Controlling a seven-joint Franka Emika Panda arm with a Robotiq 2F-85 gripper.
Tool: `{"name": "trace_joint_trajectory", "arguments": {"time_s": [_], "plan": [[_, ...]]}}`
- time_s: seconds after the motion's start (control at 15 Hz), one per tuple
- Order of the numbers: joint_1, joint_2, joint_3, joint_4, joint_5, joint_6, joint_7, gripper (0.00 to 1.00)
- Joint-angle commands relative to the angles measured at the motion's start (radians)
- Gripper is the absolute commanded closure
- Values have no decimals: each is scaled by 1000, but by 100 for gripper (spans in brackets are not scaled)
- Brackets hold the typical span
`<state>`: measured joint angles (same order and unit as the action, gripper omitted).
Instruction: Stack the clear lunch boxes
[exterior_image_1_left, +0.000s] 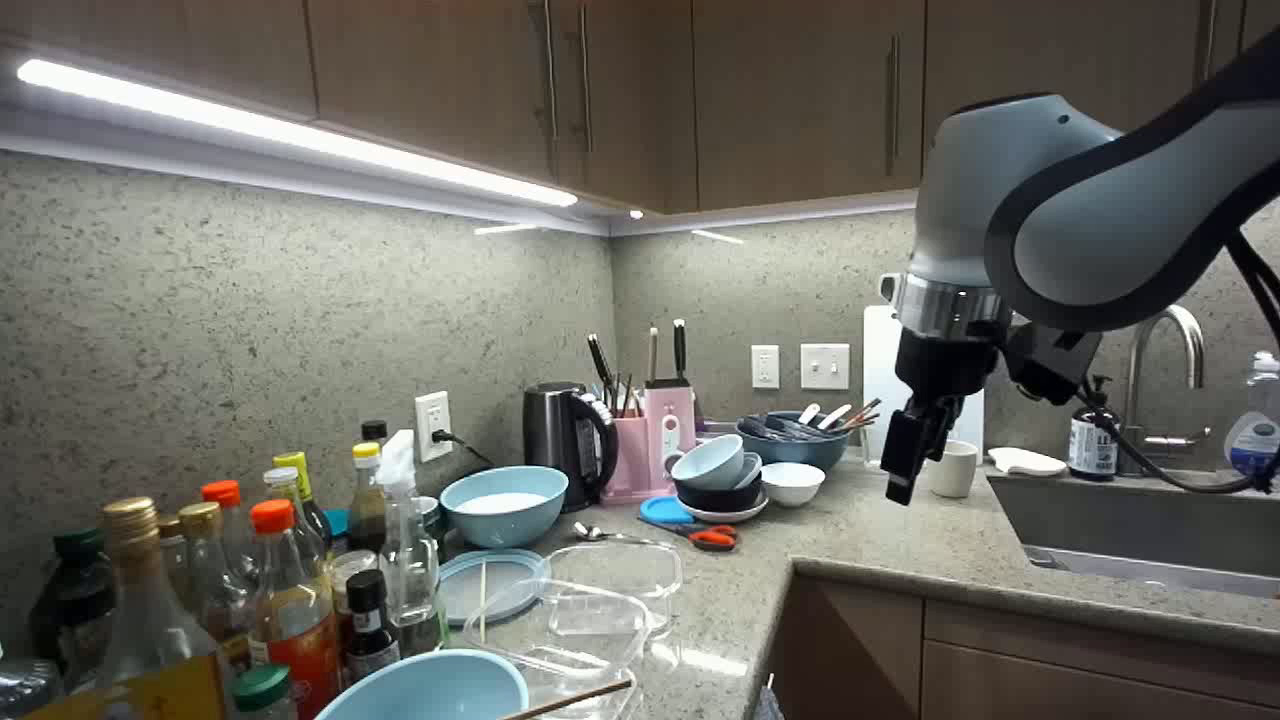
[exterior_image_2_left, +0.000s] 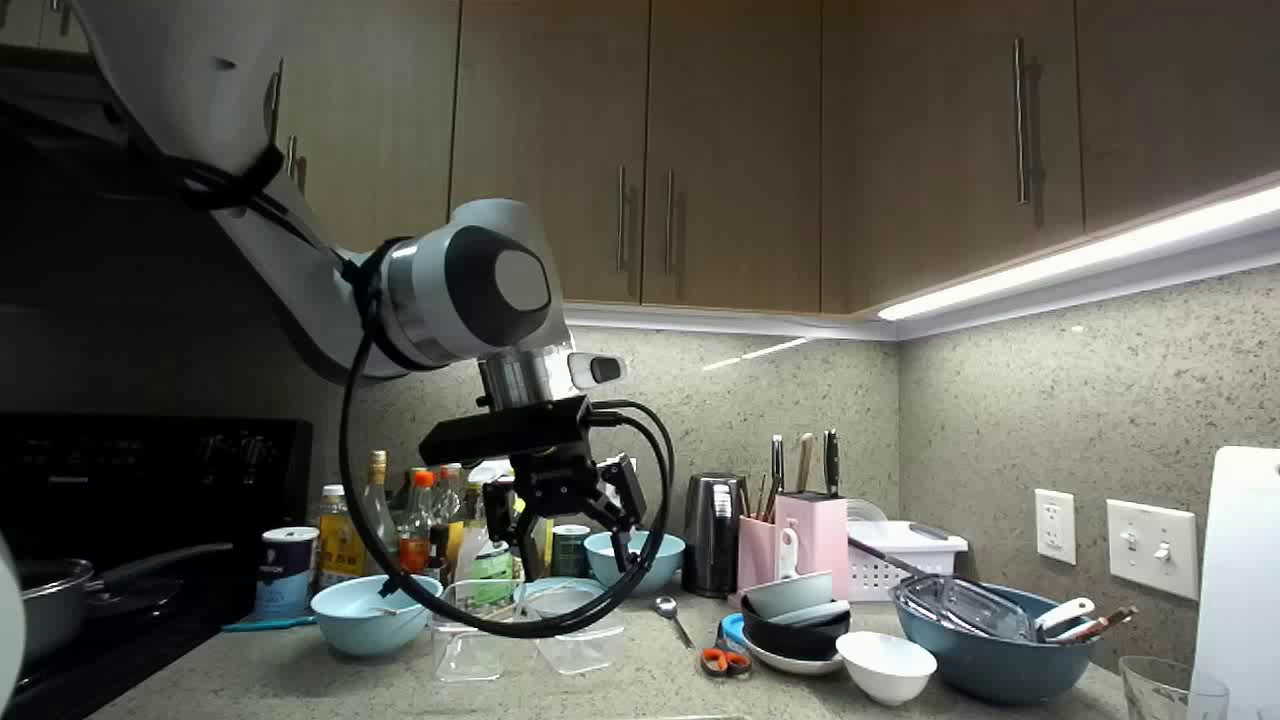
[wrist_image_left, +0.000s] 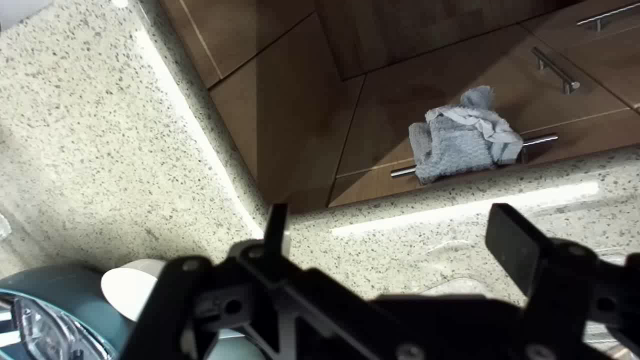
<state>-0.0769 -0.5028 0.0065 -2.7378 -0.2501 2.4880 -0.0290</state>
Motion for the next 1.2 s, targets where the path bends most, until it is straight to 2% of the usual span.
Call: {"name": "trace_joint_trajectory", "arguments": {"time_s": [0.0, 0.4, 0.67, 1.07, 1.13], "plan": [[-1, -1, 2, 1, 2, -2, -1, 0], [-1, 7, 6, 5, -2, 6, 3, 0], [13, 77, 58, 55, -31, 41, 22, 0], [51, 245, 152, 188, -75, 225, 41, 0], [63, 175, 126, 139, -40, 174, 16, 0]]}}
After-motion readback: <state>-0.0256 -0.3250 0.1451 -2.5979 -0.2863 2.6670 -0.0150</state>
